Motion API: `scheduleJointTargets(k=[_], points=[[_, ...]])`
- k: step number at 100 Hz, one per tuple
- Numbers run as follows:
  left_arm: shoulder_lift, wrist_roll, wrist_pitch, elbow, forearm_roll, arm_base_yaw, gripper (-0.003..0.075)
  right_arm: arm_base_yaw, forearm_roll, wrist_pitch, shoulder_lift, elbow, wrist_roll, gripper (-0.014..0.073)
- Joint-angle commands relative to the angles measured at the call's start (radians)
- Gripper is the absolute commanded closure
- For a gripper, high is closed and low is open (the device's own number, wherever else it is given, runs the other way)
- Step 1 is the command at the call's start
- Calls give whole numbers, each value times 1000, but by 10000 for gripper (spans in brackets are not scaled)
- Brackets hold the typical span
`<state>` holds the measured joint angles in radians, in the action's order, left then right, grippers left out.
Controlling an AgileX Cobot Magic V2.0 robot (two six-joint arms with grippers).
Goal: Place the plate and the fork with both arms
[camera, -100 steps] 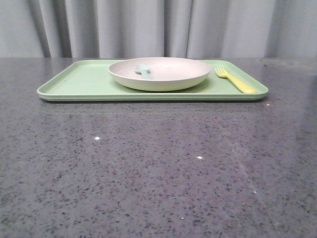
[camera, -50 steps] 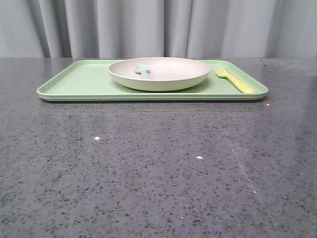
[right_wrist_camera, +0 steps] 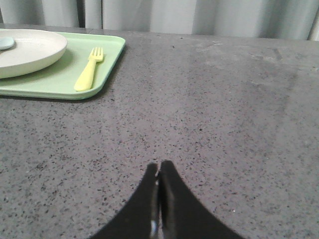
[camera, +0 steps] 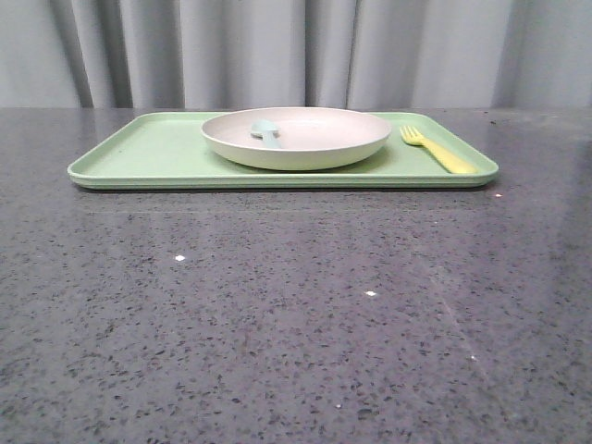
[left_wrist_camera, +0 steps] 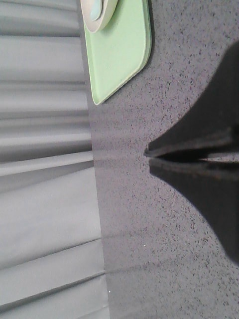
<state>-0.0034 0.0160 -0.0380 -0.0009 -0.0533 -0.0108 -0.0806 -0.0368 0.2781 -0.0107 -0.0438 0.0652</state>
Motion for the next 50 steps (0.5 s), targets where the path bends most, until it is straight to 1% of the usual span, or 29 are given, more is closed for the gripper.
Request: scheduleJointTargets(k=[1,30,50], points=[[-31,7,81,12,0,-5,741,10,6,-128,-23,-13,-9,713],[-31,7,81,12,0,-5,741,10,6,-235,-23,66,-9,713],[-31,7,81,12,0,-5,741,10,-5,-247,-23,65,-9,713]])
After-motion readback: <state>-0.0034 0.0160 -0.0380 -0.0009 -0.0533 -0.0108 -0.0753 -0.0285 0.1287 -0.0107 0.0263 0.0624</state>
